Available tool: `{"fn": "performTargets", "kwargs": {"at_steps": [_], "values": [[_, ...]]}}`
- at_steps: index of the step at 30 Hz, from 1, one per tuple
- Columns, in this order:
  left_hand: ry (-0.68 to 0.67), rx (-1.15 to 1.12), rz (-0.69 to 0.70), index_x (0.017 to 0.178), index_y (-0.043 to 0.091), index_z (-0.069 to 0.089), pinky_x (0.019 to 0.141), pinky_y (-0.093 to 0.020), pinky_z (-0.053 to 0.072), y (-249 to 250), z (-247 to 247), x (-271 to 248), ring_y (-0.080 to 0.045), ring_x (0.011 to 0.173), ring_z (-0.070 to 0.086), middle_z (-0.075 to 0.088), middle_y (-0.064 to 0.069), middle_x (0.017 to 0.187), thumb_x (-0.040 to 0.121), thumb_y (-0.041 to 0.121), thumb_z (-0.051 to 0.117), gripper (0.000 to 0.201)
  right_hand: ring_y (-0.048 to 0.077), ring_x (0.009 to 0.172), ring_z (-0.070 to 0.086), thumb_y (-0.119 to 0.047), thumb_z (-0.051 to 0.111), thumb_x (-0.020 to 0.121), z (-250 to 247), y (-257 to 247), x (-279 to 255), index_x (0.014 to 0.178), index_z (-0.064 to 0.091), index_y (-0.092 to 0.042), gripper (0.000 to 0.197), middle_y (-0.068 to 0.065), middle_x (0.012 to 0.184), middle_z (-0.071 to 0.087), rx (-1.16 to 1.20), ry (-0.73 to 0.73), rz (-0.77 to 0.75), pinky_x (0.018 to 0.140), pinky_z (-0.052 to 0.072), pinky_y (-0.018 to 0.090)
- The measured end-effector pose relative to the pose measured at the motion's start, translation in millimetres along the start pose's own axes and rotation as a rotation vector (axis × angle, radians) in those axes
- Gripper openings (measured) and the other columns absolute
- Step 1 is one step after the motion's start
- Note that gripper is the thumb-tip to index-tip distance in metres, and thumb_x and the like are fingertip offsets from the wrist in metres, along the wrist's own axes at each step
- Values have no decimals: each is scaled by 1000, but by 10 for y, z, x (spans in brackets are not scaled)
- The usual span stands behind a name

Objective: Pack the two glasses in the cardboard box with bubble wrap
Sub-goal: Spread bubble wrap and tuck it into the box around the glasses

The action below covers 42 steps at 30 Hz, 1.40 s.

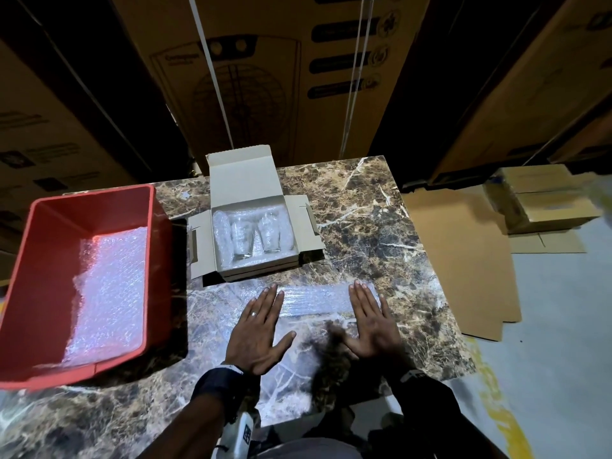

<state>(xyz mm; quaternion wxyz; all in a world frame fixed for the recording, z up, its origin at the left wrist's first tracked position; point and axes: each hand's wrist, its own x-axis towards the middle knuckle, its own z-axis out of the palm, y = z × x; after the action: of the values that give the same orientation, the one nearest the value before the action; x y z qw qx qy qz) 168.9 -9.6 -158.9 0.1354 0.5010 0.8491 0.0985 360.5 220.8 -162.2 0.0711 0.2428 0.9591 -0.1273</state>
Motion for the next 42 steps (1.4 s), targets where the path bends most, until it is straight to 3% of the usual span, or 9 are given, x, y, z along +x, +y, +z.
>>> {"fn": "performTargets", "kwargs": {"at_steps": [7, 10, 15, 23, 26, 30, 33, 36, 42], "values": [[-27, 7, -30, 165, 22, 2, 127, -41, 0, 48, -17, 24, -14, 158, -9, -8, 3, 172, 100, 67, 32, 85, 21, 156, -15, -96, 19, 82, -32, -78, -47, 160, -16, -19, 115, 2, 168, -19, -25, -39, 115, 126, -8, 51], [-67, 16, -56, 165, 18, 3, 126, -42, -2, 131, -45, 66, -18, 159, -8, -9, 0, 171, 97, 64, 32, 87, 24, 157, -10, -92, 26, 84, -47, -116, -62, 160, -13, -18, 113, 4, 169, -15, -19, -9, 126, 125, -6, 55], [-100, 85, -42, 165, 15, 6, 127, -45, -1, 189, -155, 130, -27, 159, -5, -3, -7, 172, 91, 63, 38, 94, 28, 157, -11, -84, 28, 83, -163, -220, 41, 161, -11, -10, 114, 9, 166, -19, -67, -84, 111, 117, -20, 57], [-90, 55, 2, 165, 22, 9, 125, -44, -5, 214, -30, 70, -26, 159, -7, -5, -1, 172, 95, 63, 38, 86, 19, 157, -12, -37, 46, 82, -117, -571, 107, 164, 5, -17, 94, 4, 171, -7, -10, -93, -262, 125, -2, 53], [-79, 57, -15, 165, 24, 10, 125, -44, -1, 178, -26, 65, -25, 159, -2, -2, 1, 172, 95, 68, 38, 88, 15, 157, -8, -49, 50, 89, -90, -477, 94, 164, 6, -18, 93, 0, 171, -5, -6, -84, -278, 126, -1, 46], [-77, 57, -129, 164, 27, -8, 126, -44, -5, 108, -55, -34, -19, 157, -19, -20, 6, 169, 91, 81, 31, 99, 18, 158, -1, -58, 47, 88, -78, -395, 78, 164, 5, -16, 97, 1, 171, -4, -22, -79, -236, 126, 2, 44], [-84, 76, -181, 162, 30, -15, 126, -45, -6, 27, -102, -98, -15, 156, -22, -25, 9, 168, 88, 87, 27, 103, 15, 157, -12, -73, 37, 90, -72, -333, 71, 163, -7, -15, 103, 1, 170, -13, -10, -102, -181, 127, 2, 44], [-76, 76, -158, 164, 28, -9, 126, -47, -5, -9, -125, -101, -15, 157, -17, -20, 10, 169, 88, 87, 28, 103, 13, 153, -24, -92, 25, 84, -127, -184, 38, 159, -20, -16, 116, 0, 165, -28, 19, -134, -93, 127, -9, 39], [-111, 31, -156, 163, 27, -10, 126, -49, -8, -19, -154, -87, -15, 156, -22, -22, 8, 169, 78, 92, 37, 117, 19, 154, -23, -100, 26, 76, -166, -95, 10, 158, -25, -15, 128, 4, 165, -30, 87, -146, -28, 127, -10, 39]]}}
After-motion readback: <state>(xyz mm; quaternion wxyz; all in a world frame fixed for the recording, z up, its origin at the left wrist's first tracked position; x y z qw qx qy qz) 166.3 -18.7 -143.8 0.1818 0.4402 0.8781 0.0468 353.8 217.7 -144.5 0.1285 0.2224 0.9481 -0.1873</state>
